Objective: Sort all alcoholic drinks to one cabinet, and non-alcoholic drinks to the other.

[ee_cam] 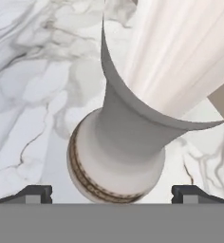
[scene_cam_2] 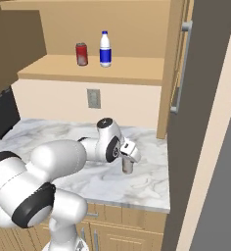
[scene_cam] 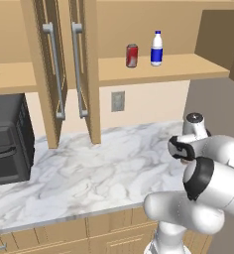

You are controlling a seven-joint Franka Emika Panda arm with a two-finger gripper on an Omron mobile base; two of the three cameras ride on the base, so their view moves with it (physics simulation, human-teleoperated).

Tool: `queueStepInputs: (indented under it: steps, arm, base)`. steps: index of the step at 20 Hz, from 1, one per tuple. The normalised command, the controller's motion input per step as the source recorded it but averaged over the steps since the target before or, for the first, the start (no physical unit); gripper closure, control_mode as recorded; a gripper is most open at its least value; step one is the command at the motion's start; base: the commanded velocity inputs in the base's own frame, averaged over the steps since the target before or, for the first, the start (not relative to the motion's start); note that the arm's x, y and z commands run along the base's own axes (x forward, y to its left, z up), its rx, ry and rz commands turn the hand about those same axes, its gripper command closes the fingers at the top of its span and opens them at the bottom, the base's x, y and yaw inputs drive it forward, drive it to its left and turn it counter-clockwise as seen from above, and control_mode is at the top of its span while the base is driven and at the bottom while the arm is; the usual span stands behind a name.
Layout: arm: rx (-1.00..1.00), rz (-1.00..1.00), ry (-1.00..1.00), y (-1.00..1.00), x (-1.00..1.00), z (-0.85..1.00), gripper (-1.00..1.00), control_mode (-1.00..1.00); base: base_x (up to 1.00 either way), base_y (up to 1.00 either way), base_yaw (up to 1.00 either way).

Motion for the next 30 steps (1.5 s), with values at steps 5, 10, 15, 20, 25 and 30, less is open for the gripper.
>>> queueStepInputs:
  steps: [5, 10, 15, 20, 25, 30]
  arm:
    - [0.0, 0.02, 0.0, -0.01, 0.03, -0.16, -1.0, -1.0]
    - [0.0, 0.0, -0.01, -0.04, 0.05, -0.05, -1.0, -1.0]
    - [0.0, 0.0, 0.0, -0.01, 0.13, -0.01, -1.0, -1.0]
    - [0.0, 0.0, -0.02, 0.0, 0.16, 0.0, -1.0, -1.0]
    - [0.0, 0.0, -0.07, 0.0, 0.12, 0.0, -1.0, -1.0]
    - [0.0, 0.01, -0.05, 0.0, 0.21, -0.03, 1.0, -1.0]
  base:
    - [0.0, 0.0, 0.0]
    - [0.0, 0.0, 0.0]
    - [0.0, 0.0, 0.0]
    - [0.0, 0.0, 0.0]
    - [0.0, 0.0, 0.0]
    - [0.0, 0.0, 0.0]
